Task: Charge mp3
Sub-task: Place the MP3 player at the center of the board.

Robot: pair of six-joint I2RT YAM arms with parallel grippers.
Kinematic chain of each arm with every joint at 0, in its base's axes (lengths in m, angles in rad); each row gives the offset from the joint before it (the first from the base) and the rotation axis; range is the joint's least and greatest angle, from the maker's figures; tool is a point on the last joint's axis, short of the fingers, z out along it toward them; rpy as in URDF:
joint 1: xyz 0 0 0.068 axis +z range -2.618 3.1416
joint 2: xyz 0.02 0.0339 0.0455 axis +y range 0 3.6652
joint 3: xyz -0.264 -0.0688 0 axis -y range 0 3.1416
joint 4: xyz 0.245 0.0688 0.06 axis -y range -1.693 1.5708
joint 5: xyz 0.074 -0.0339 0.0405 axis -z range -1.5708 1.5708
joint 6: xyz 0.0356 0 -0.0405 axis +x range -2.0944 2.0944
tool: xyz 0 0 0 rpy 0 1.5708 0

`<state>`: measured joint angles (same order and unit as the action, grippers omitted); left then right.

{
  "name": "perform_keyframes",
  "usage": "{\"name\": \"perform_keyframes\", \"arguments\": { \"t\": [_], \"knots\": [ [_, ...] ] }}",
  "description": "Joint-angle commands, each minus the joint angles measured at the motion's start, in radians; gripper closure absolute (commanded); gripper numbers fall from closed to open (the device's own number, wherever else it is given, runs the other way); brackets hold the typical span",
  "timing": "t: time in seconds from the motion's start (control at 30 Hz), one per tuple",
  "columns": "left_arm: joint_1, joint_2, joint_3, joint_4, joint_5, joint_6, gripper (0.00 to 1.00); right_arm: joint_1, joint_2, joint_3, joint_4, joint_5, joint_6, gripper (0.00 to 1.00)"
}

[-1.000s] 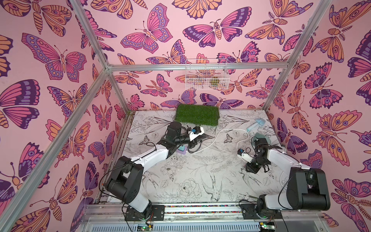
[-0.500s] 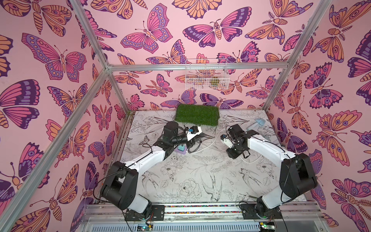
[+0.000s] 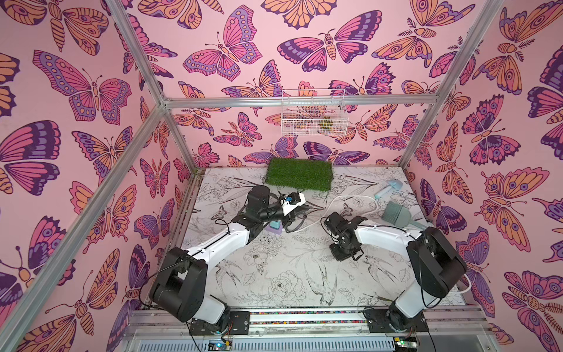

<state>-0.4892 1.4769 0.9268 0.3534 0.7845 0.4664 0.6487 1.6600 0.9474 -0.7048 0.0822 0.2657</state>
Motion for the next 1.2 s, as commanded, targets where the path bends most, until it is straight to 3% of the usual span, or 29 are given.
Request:
{"name": "perform_keyframes", "arguments": {
  "t": [0.0, 0.27, 0.37, 0.5, 0.8, 1.0, 1.17],
  "knots": [
    [0.008, -0.027, -0.012, -0.032, -0.003, -0.01, 1.0, 0.025, -0.017, -0.04, 0.064, 0.008, 0.072, 0.73],
    [0.008, -0.021, -0.008, -0.039, 0.002, -0.028, 1.0, 0.076, -0.052, -0.142, 0.165, 0.04, 0.162, 0.69],
    [0.007, -0.019, -0.007, -0.038, 0.005, -0.033, 1.0, 0.081, -0.081, -0.175, 0.209, 0.061, 0.171, 0.49],
    [0.007, -0.018, -0.002, -0.044, 0.01, -0.037, 1.0, 0.08, -0.131, -0.234, 0.264, 0.068, 0.184, 0.35],
    [0.008, -0.012, 0.003, -0.055, 0.012, -0.033, 1.0, 0.153, -0.216, -0.38, 0.386, 0.168, 0.256, 0.37],
    [0.008, -0.007, 0.01, -0.055, 0.017, -0.037, 1.0, 0.183, -0.177, -0.448, 0.502, 0.266, 0.278, 0.41],
    [0.008, -0.013, 0.002, -0.056, 0.013, -0.035, 1.0, 0.19, -0.184, -0.486, 0.545, 0.315, 0.306, 0.5]
  ]
}}
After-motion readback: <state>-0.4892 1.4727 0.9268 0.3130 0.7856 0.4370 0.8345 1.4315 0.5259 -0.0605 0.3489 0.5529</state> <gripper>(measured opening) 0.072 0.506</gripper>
